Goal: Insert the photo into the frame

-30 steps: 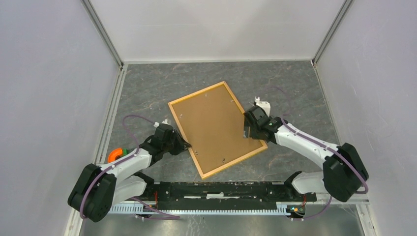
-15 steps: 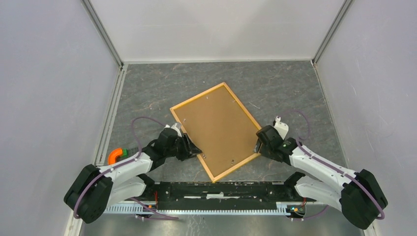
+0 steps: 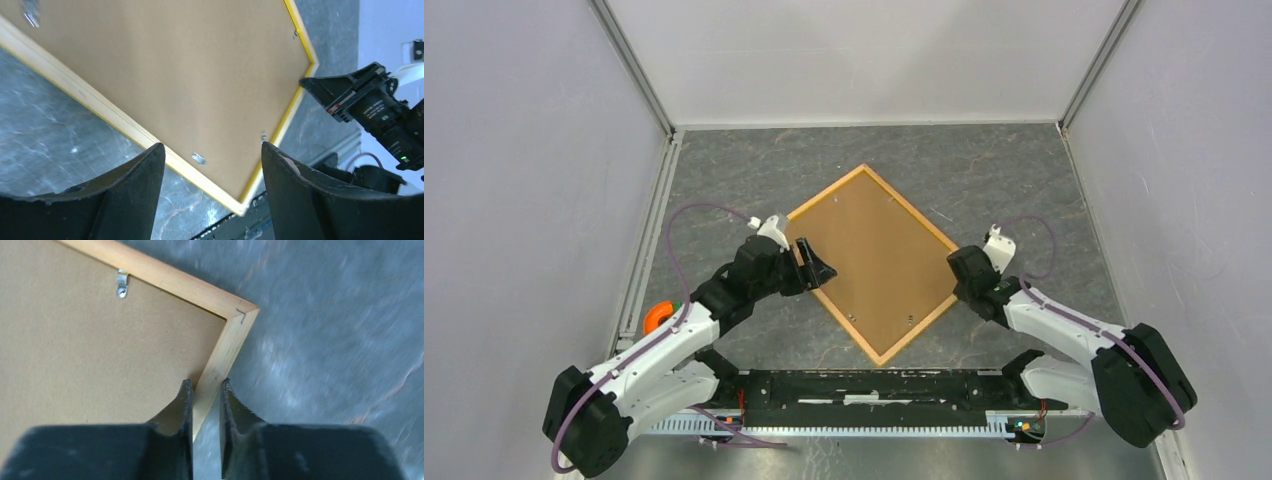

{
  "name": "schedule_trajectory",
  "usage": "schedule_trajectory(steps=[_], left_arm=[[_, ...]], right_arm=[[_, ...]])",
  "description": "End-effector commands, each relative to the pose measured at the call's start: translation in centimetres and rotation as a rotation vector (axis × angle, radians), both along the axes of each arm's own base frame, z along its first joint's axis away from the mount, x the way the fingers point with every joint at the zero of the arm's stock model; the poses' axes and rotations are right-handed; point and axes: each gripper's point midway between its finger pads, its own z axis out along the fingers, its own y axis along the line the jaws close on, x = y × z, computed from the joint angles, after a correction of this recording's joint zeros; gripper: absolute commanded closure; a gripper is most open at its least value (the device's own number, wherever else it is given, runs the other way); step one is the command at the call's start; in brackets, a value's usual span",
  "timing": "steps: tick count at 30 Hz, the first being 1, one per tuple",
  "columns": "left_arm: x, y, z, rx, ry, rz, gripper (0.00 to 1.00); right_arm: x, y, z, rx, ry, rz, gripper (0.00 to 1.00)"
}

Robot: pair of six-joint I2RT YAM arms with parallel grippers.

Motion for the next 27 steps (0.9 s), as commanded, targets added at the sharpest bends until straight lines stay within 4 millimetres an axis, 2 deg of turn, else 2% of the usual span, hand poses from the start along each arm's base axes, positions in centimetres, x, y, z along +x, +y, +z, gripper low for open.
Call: schedule_trajectory(steps=[1,5,8,12,15,20,21,24,26,27], left_arm=[[2.8,2.5,1.3,0.16,-0.085,0.111,0.21],[4.3,3.5,1.9,0.23,-0.096,0.181,0.18],[5.1,5.0,1.0,0.319,-0.079,0.249,0.17],[5.5,7.2,-1.0,0.437,-0.061,0.32,0.16],[4.9,9.2,-3.4,0.535,0.006,0.391,0.16],[3.6,8.9,-7.2,0.557,0.118,0.363,0.24],[3.3,8.3,-7.7,0.535,0.139,0.343,0.27],[2.2,7.5,-8.9,0.491,0.185,0.308,0.32],[1.5,7.4,-9.4,0.474,0.205,0.297,0.35],[1.1,7.5,-9.6,0.468,0.21,0.292,0.4]], right_arm=[[0.8,-3.8,-2.2,-0.216,0.075,0.194,0.9],[3.6,-3.7,-1.7,-0.273,0.081,0.386,0.99],[5.8,-4.3,-1.1,-0.335,0.088,0.462,1.0],[8.5,-4.0,-1.1,-0.316,0.108,0.538,1.0],[11.0,-3.5,-1.4,-0.35,0.155,0.61,1.0],[15.2,-1.2,-1.4,-0.318,0.148,0.688,1.0],[15.7,-1.0,-1.2,-0.308,0.145,0.677,0.97],[16.1,-0.4,0.0,-0.274,0.138,0.658,0.66],[15.6,-1.0,0.9,-0.274,0.153,0.597,0.53],[14.9,-1.2,1.1,-0.264,0.157,0.58,0.5]])
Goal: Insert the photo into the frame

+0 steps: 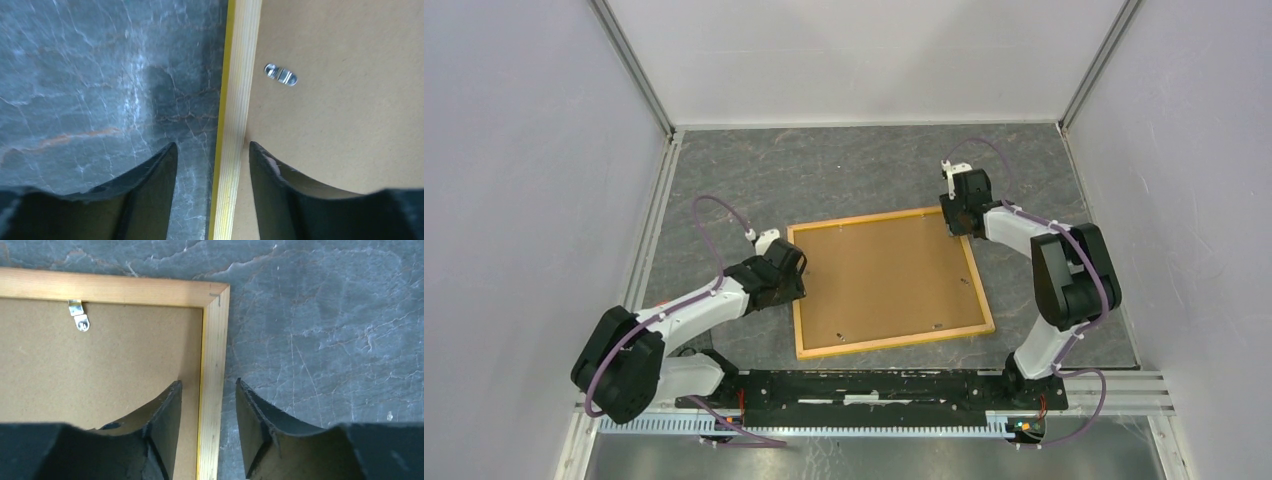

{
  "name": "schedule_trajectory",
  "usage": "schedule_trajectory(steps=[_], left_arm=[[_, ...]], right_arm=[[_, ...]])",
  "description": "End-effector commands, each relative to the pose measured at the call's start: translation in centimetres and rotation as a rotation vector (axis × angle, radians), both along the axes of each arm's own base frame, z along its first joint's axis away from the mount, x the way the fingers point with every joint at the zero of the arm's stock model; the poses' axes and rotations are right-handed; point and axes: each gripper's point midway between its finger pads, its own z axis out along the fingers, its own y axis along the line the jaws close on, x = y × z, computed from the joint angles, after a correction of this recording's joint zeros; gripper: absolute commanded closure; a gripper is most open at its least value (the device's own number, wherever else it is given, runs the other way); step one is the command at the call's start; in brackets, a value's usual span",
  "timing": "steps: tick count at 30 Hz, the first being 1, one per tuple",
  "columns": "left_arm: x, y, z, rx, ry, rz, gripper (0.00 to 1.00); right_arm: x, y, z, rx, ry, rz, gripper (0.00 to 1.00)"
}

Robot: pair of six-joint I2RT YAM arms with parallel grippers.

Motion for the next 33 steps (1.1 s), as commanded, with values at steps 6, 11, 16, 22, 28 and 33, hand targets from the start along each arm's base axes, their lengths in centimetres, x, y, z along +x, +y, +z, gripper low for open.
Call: schedule_trajectory(steps=[6,11,16,22,28,33], left_arm=[[-1.1,-1.5,-0.9,-0.131,0.018,0.025,0.53],[-1.0,-1.1,-1.6,-0.118,0.033,0.051,0.69],[-1.3,-1.6,-2.3,-0.15,0.056,0.061,0.78],[-1.3,-0.9,-1.9,-0.136,0.036,0.08,0.86],[-1.4,-0.5,-2.0,-0.12,0.038,0.095,0.9],[-1.5,-0.3,-2.0,-0.121,0.036,0.101,0.92]], right_arm=[[-8.7,0.8,-0.4,0.073,0.109,0.016,0.42],[-11.5,0.1,-0.3,0.068,0.093,0.021,0.37],[-13.4,-0.2,-1.1,0.061,0.127,0.028,0.37],[-14.6,-0.3,-1.3,0.061,0.129,0.026,0.4],[-15.2,-1.2,-1.1,0.031,0.127,-0.001,0.41],[-15.4,-1.4,-1.1,0.027,0.135,-0.017,0.44]])
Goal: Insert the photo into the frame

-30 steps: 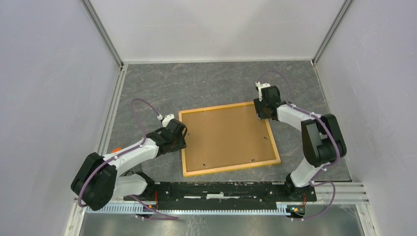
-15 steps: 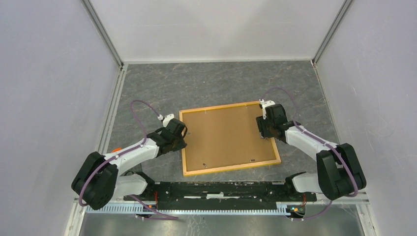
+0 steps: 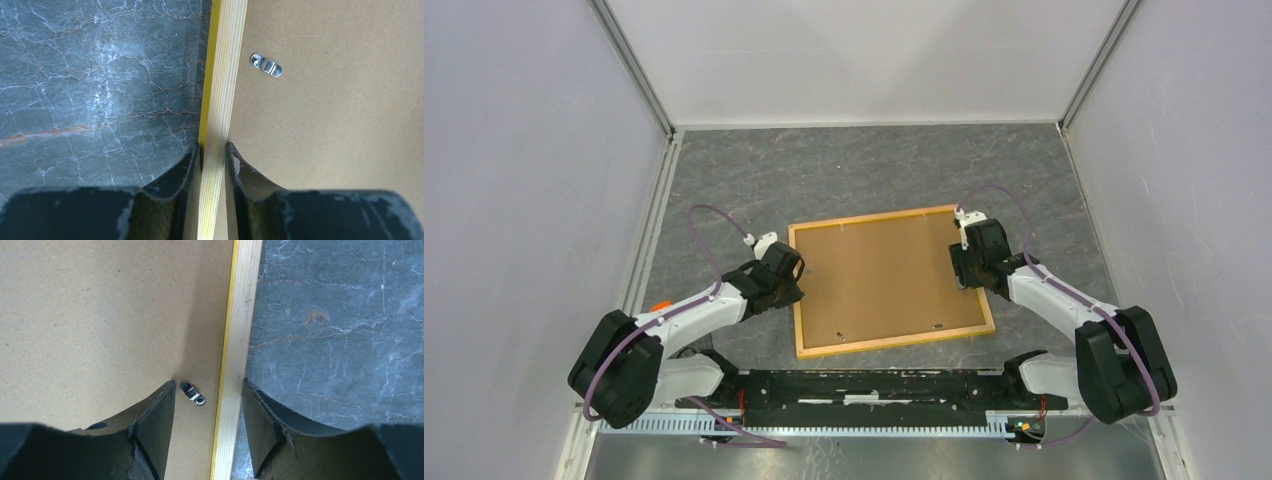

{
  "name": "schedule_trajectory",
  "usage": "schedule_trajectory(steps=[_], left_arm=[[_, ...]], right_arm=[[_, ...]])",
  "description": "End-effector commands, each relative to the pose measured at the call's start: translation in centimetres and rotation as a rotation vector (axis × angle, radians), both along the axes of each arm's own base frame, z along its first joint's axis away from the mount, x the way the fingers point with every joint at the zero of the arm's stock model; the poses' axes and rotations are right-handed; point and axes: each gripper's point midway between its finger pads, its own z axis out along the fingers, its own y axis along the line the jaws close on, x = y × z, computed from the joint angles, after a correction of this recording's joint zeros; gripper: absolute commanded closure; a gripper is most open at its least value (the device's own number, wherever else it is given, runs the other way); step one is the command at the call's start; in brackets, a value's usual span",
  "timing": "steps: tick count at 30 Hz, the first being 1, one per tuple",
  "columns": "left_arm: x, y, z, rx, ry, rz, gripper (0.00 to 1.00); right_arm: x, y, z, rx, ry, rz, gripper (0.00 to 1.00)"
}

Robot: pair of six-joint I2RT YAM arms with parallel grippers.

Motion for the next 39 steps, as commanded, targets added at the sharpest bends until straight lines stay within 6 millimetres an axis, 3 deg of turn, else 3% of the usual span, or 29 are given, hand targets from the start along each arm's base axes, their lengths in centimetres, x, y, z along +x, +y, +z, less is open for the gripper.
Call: schedule_trajectory(steps=[1,19,25,30,39], left_arm=[[-0.7,1.0,-0.9,0.003,0.029,0.073,0.93],[-0.7,1.0,-1.0,0.007,0.033,0.075,0.96],[-0.7,1.0,-1.0,0.007,0.033,0.077,0.96],[-0.7,1.1,-1.0,0.006,0.033,0.078,0.96],[-0.7,1.1,-1.0,0.005,0.029,0.08,0.96]], right_arm=[[-1.5,-0.7,-0.7,-0.024,0.048,-0.027,0.45],[-2.6,-0.9,-2.7,-0.023,0.08,-0.091,0.66],[-3.6,0.3,-3.2,0.047,0.079,-0.149,0.67],[-4.6,0.1,-3.8,0.087,0.097,-0.296,0.64],[-6.4,-0.5,-5.1,-0.038,0.176,-0.42,0.64]])
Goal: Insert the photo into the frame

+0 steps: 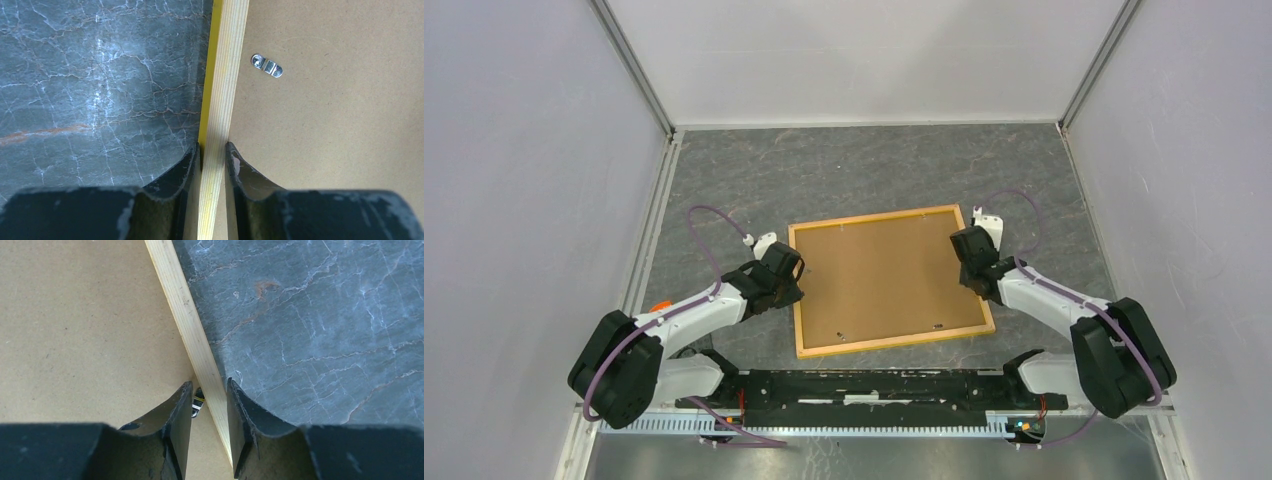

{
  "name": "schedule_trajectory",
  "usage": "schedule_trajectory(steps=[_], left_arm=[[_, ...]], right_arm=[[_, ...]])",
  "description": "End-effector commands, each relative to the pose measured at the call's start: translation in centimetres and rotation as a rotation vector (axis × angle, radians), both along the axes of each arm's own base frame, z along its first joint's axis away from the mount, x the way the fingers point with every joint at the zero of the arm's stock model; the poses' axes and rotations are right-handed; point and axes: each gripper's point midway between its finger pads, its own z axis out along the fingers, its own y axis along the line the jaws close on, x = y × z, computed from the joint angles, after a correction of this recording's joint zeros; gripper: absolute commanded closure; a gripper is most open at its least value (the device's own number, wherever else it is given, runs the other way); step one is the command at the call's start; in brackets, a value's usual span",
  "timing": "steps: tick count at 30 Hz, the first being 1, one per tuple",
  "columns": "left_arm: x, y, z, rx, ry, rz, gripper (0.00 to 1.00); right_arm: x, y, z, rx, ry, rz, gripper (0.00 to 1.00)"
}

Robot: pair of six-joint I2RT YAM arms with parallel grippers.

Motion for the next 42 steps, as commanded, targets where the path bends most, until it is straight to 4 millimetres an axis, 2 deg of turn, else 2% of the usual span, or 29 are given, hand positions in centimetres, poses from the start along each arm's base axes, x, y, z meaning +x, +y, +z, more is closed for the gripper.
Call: schedule_trajectory(steps=[1,8,12,18,25,33,36,42], left_arm=[[-0.7,1.1,-1.0,0.012,0.028,0.065,0.96],[-0.7,1.1,-1.0,0.012,0.031,0.065,0.96],[-0.7,1.1,-1.0,0.013,0.031,0.064,0.97],[-0.7,1.1,-0.9,0.01,0.028,0.066,0.97],[-0.8,1.2,-0.9,0.007,0.023,0.071,0.97],[-0.8,1.2,-0.9,0.006,0.02,0.072,0.97],[-0.8,1.2,-0.9,0.005,0.02,0.071,0.97],[-0.8,1.2,-0.8,0.004,0.016,0.072,0.97]], right_arm=[[-6.4,0.5,-4.5,0.005,0.278,-0.026,0.67],[-6.8,1.1,-4.4,-0.002,0.279,-0.016,0.82],[-6.5,1.6,-3.9,0.009,0.27,-0.008,0.85],[-5.7,1.9,-3.1,-0.004,0.257,0.033,0.7],[-6.7,1.2,-3.4,-0.034,0.297,0.044,0.61],[-7.5,0.7,-3.2,-0.037,0.299,0.049,0.61],[-7.6,0.4,-3.5,-0.042,0.289,0.046,0.64],[-7.7,0.7,-4.0,-0.031,0.303,0.039,0.8]])
